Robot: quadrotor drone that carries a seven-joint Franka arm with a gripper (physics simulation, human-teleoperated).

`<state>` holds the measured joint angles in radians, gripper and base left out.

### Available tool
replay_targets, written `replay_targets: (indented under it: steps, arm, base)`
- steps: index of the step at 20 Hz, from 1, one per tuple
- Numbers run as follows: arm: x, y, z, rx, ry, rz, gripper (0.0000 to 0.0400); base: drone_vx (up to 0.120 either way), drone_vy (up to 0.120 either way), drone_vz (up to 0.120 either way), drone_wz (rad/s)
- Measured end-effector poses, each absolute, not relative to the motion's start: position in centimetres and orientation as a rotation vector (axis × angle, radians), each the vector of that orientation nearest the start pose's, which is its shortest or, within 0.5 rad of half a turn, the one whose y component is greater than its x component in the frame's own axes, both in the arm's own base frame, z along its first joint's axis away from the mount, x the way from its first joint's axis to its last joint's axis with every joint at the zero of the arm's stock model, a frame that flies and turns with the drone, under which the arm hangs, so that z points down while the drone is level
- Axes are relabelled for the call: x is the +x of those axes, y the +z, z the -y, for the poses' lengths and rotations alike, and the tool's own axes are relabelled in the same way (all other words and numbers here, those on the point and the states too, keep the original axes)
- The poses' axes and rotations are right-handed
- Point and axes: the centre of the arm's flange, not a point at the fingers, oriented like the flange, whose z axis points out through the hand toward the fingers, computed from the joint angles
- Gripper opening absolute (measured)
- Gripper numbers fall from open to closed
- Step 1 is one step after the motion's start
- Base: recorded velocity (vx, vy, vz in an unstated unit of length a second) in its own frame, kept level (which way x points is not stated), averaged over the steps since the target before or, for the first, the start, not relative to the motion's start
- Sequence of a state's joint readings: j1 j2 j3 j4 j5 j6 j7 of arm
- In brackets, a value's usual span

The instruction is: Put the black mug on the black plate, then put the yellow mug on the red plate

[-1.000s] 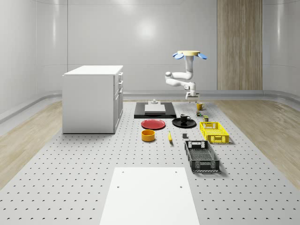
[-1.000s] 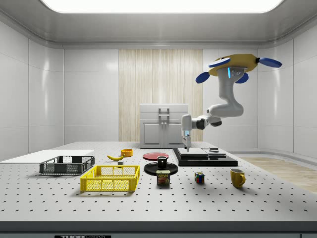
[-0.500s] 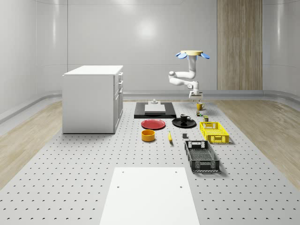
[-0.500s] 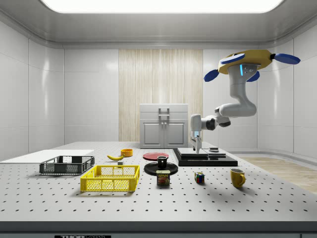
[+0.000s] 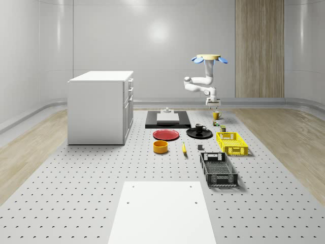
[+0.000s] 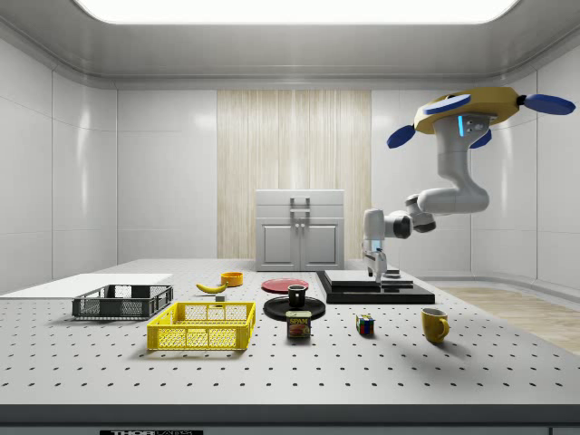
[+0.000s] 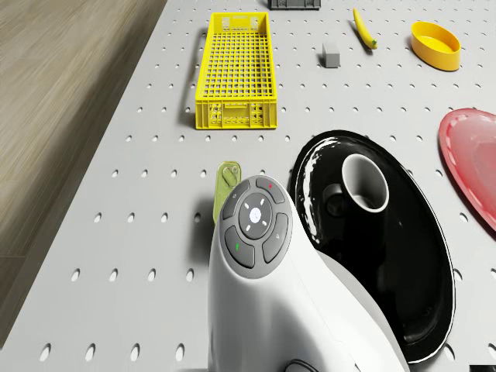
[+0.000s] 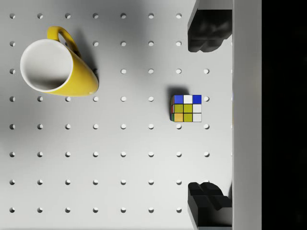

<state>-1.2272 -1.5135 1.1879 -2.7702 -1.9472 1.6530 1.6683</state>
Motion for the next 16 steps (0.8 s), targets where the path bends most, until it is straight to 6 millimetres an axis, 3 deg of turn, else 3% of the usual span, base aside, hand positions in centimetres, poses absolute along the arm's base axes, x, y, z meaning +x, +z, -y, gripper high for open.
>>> replay_targets:
  steps: [5, 12, 16]
  arm:
    - [32.28, 55.07, -0.80, 0.001, 0.786, 0.002, 0.0400]
    - [32.28, 55.07, -0.80, 0.001, 0.786, 0.002, 0.0400]
    - [32.28, 55.07, -0.80, 0.001, 0.786, 0.002, 0.0400]
  base:
    - [-0.120, 0.000, -0.096, 0.000]
    - [-0.120, 0.000, 0.000, 0.000]
    - [-0.120, 0.000, -0.110, 0.000]
